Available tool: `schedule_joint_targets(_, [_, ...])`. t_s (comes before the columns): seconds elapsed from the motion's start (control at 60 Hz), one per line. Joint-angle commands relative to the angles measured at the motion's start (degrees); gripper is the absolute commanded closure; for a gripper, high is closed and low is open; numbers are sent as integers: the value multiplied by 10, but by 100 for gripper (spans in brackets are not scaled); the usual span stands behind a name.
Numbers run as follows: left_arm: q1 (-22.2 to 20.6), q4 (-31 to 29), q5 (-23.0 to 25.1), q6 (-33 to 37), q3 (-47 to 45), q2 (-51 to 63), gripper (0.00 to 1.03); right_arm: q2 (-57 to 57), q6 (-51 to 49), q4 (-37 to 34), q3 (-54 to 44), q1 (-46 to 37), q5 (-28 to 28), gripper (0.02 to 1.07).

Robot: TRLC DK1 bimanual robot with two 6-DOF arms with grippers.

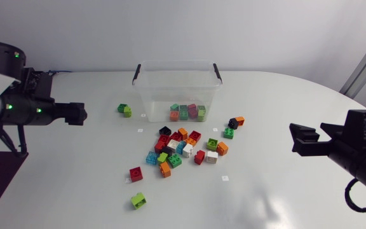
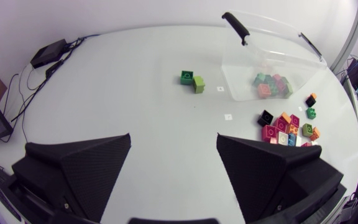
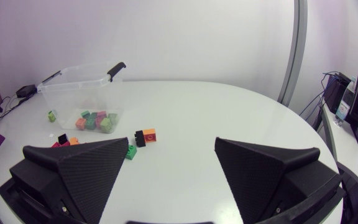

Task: Place the duplo bricks in the container

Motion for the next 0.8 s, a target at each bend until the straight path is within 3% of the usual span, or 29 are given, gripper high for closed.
schedule_joint_targets(0.0, [1, -25, 2, 26, 45, 56, 7, 31, 13, -24, 31, -6, 6, 7])
schedule_joint_targets(0.167, [-28, -63, 2, 138, 66, 126, 7, 74, -6, -73, 64, -12, 6, 7])
schedule_joint_targets(0.65, [-122, -136, 2, 295, 50, 198, 8, 158, -57, -161, 106, -6, -29, 7])
schedule_joint_targets(0.783, [-156, -158, 50, 329, 37, 202, 10, 168, -136, -194, 117, 7, -30, 7])
